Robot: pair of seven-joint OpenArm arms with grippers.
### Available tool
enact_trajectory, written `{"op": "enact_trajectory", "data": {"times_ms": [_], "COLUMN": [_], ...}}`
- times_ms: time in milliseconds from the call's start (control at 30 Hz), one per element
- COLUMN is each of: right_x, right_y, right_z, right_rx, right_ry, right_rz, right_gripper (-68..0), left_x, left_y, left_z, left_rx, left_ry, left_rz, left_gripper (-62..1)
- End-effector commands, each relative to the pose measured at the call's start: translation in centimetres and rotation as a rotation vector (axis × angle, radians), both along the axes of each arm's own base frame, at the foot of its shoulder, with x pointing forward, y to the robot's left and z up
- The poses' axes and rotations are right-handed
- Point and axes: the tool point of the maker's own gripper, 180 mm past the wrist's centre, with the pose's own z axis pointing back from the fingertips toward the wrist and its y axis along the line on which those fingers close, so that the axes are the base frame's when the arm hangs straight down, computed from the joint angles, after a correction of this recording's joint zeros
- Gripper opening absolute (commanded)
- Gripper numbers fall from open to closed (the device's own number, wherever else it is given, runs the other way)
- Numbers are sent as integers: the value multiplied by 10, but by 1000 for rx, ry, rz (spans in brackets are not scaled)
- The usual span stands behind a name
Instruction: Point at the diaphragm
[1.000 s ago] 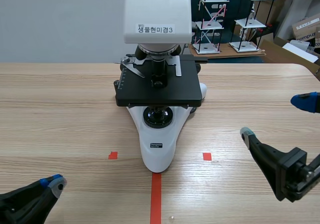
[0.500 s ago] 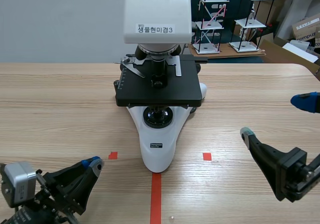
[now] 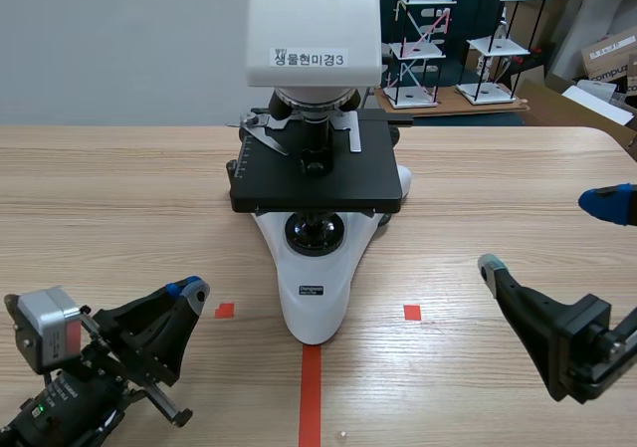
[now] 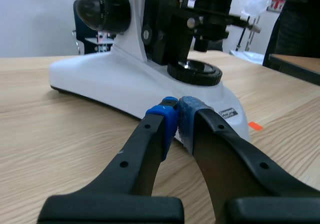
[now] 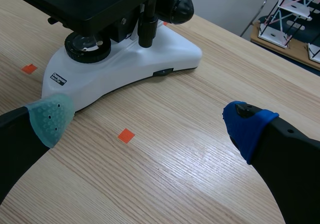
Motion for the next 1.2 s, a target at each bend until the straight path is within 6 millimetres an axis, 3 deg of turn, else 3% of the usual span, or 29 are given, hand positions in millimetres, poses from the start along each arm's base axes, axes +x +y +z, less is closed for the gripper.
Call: {"op": "enact_trajectory", "data": {"times_ms": [0, 1167], "right_x": [3, 3], "right_y": [1, 1], "right_z": [9, 9], "right_rx": [5, 5], "right_ry": [-30, -30], "right_rz": [11, 11], "right_gripper": [4, 4], "left_x": [2, -2], "left_y": [3, -3], "left_z": [9, 6], "left_rx": [-24, 0], "left_ry": [-34, -31], "left_rz": [8, -27], "left_gripper": [-572, -572]}}
